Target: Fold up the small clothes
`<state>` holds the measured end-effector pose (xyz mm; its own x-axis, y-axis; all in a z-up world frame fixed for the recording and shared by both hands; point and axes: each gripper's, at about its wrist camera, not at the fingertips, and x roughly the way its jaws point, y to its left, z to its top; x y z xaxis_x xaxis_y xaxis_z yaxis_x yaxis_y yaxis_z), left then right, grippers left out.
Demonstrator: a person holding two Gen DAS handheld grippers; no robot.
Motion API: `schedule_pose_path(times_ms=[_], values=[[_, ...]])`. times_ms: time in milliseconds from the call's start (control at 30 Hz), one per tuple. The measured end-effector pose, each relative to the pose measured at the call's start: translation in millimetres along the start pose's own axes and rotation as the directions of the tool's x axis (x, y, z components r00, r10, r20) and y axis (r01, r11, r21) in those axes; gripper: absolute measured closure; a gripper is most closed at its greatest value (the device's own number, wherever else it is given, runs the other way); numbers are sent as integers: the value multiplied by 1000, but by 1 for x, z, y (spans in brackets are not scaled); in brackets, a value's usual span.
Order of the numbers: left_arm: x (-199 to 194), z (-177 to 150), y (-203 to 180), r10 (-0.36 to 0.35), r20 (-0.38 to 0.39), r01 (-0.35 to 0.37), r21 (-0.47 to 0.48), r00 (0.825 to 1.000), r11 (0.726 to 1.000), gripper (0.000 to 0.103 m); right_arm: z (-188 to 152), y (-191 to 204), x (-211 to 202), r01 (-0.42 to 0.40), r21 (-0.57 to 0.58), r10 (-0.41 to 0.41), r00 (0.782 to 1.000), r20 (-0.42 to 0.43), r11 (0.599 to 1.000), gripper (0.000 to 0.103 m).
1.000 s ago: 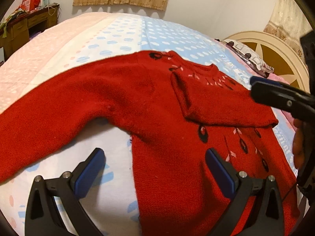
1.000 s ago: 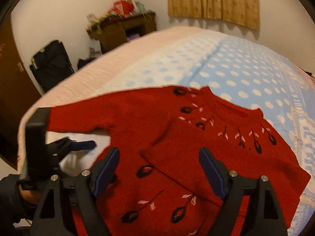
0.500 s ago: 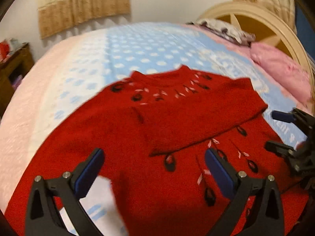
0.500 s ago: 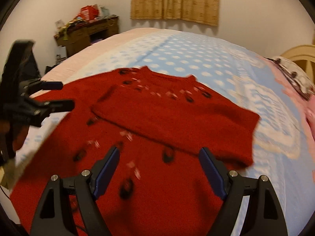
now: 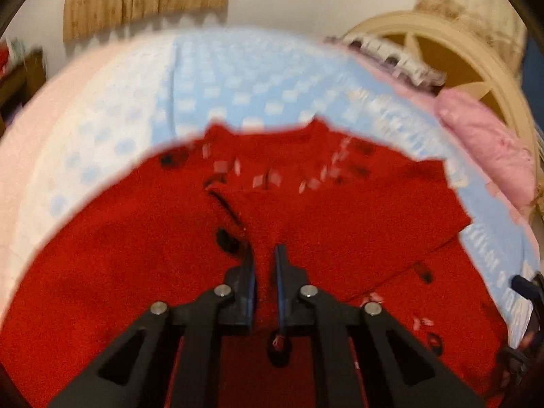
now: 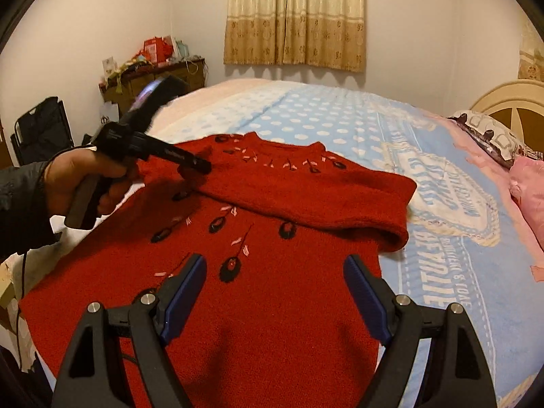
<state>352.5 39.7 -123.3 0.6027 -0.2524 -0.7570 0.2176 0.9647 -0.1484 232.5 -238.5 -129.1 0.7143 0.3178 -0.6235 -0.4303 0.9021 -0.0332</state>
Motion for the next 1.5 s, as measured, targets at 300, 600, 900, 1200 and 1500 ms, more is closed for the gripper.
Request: schedule_pose_path(times_ms=[300, 600, 900, 1200, 1500], values=[[-40, -8, 46, 51, 49, -48, -53, 997, 997, 93, -1, -20, 9, -25, 70, 29, 997, -65, 997, 20], [-2, -32, 54, 17, -15, -19, -128, 1000, 992, 93, 33, -69, 32, 32, 74, -23, 993, -117, 997, 20], [-1, -40, 58, 53, -3, -52, -133, 999, 990, 93, 66, -92, 119, -174, 99, 191, 960, -204, 980, 20], [-5, -59, 73, 28, -17, -30, -149, 999, 988, 93, 35, -64, 115, -117, -59, 91, 939, -332, 991, 20], [-27, -61, 76, 96, 28, -90, -147, 995, 985, 73, 58, -80, 153, -88, 80, 110, 932, -345, 993, 19]])
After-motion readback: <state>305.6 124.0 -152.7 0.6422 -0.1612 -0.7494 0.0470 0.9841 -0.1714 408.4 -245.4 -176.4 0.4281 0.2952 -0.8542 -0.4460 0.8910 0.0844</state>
